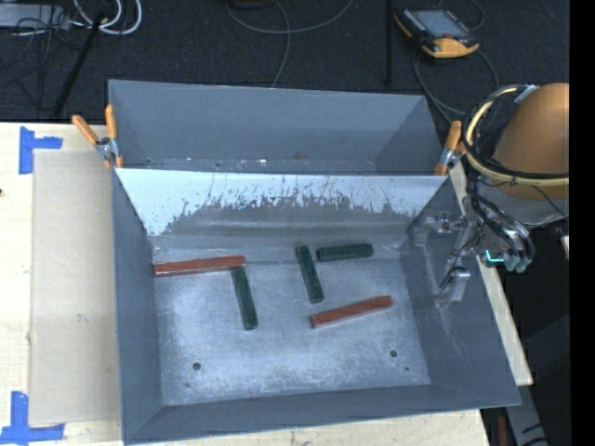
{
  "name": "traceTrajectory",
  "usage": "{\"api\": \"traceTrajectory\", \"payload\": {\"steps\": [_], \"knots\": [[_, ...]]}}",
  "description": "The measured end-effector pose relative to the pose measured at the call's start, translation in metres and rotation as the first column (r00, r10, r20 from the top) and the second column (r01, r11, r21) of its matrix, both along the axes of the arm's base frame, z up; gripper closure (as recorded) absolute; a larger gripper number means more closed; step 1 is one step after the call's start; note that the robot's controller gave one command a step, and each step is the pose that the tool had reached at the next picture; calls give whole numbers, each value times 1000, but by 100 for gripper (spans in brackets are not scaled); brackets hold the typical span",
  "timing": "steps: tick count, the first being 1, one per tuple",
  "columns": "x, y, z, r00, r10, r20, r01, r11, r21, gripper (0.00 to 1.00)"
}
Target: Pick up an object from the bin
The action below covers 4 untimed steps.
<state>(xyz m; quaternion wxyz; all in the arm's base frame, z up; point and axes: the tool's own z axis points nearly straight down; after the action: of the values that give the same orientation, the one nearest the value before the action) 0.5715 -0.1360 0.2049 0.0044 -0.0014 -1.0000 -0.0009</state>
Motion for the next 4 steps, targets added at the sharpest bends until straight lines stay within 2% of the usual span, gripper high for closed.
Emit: {"api": "traceTrajectory", "payload": {"steps": [1, 2, 3, 4], "knots": [[-1, 0, -132, 988, 155, 0, -155, 988, 2, 0], [3, 46, -136, 971, 241, 7, -241, 971, 2, 0], [3, 44, -135, 970, 241, 8, -241, 970, -1, 100], [-7, 59, -13, 982, 187, 18, -187, 982, -4, 100]]}}
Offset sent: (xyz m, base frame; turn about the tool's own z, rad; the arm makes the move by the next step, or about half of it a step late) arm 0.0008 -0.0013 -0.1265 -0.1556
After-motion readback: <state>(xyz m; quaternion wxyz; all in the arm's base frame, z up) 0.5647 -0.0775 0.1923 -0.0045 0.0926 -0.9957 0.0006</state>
